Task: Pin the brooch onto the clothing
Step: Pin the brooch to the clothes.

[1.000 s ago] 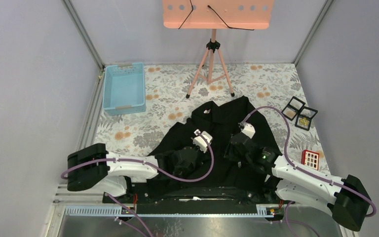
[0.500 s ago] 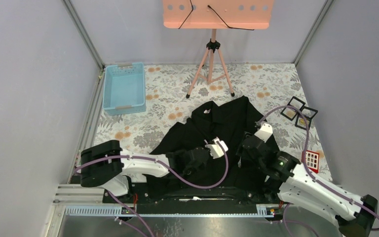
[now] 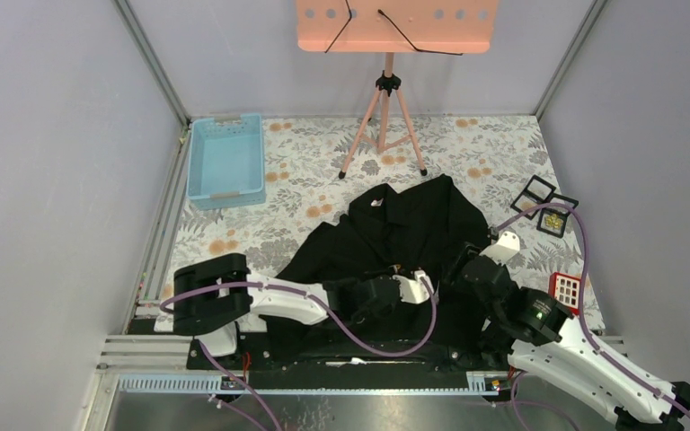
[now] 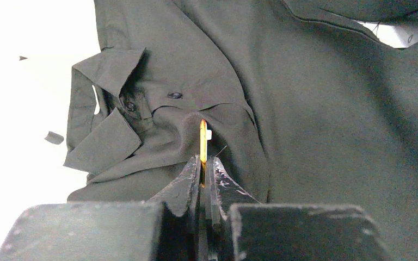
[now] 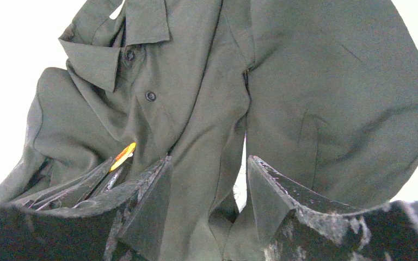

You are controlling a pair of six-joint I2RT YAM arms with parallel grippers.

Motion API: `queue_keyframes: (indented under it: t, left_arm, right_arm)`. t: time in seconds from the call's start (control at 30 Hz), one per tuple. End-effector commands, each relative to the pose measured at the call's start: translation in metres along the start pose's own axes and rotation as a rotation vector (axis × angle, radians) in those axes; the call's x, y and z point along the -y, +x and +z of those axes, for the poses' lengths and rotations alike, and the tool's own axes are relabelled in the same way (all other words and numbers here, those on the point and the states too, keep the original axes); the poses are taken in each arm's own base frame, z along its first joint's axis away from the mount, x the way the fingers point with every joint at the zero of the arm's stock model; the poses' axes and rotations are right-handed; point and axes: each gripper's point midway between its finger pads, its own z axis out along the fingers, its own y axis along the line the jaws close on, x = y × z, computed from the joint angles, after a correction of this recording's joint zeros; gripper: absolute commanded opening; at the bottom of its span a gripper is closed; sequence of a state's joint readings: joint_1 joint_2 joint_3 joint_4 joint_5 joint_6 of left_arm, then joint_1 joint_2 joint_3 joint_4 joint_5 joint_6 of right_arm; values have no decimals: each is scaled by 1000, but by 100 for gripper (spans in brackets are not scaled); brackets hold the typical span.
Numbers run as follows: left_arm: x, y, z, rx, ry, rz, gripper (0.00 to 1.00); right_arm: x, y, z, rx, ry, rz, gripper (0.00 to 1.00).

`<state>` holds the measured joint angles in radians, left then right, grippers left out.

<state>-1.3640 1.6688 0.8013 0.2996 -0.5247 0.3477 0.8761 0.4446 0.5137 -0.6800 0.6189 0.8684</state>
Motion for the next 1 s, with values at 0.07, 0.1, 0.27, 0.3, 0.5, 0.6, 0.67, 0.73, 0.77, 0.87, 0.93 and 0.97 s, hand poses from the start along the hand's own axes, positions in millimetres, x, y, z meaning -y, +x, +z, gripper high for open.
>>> queue_keyframes:
  t: [0.07, 0.1, 0.27, 0.3, 0.5, 0.6, 0.67, 0.73, 0.77, 0.87, 0.93, 0.97]
  left_arm:
    - [-3, -22, 5, 20, -43, 74, 0]
    - [-2, -21, 5, 14, -48, 86, 0]
    - [0, -28, 2, 37, -51, 54, 0]
    - [1, -30, 2, 43, -45, 42, 0]
    - [9, -41, -3, 86, -45, -2, 0]
    - [12, -45, -4, 102, -35, -24, 0]
    - [14, -47, -6, 114, -32, -33, 0]
    - [16, -48, -6, 118, -23, -37, 0]
    - [18, -48, -6, 119, -19, -35, 0]
    - [21, -46, -4, 107, -16, -13, 0]
    - [23, -45, -4, 107, -13, 4, 0]
    - [23, -45, -4, 107, -14, 16, 0]
  right_arm:
    - [11, -4, 1, 38, 42, -8, 61]
    - [11, -4, 1, 36, 41, -9, 61]
    - [13, 1, 3, 24, 46, -11, 61]
    - [13, 2, 3, 21, 47, -10, 61]
    - [14, 6, 4, 8, 47, -4, 61]
    - [14, 7, 4, 5, 46, -1, 61]
    - [14, 8, 5, 2, 46, 1, 61]
    - [13, 9, 5, 0, 44, 3, 61]
    - [14, 9, 5, -1, 46, 3, 61]
    - [14, 9, 5, -3, 45, 4, 61]
    - [14, 10, 5, -3, 45, 6, 61]
    - [14, 10, 5, -3, 44, 8, 61]
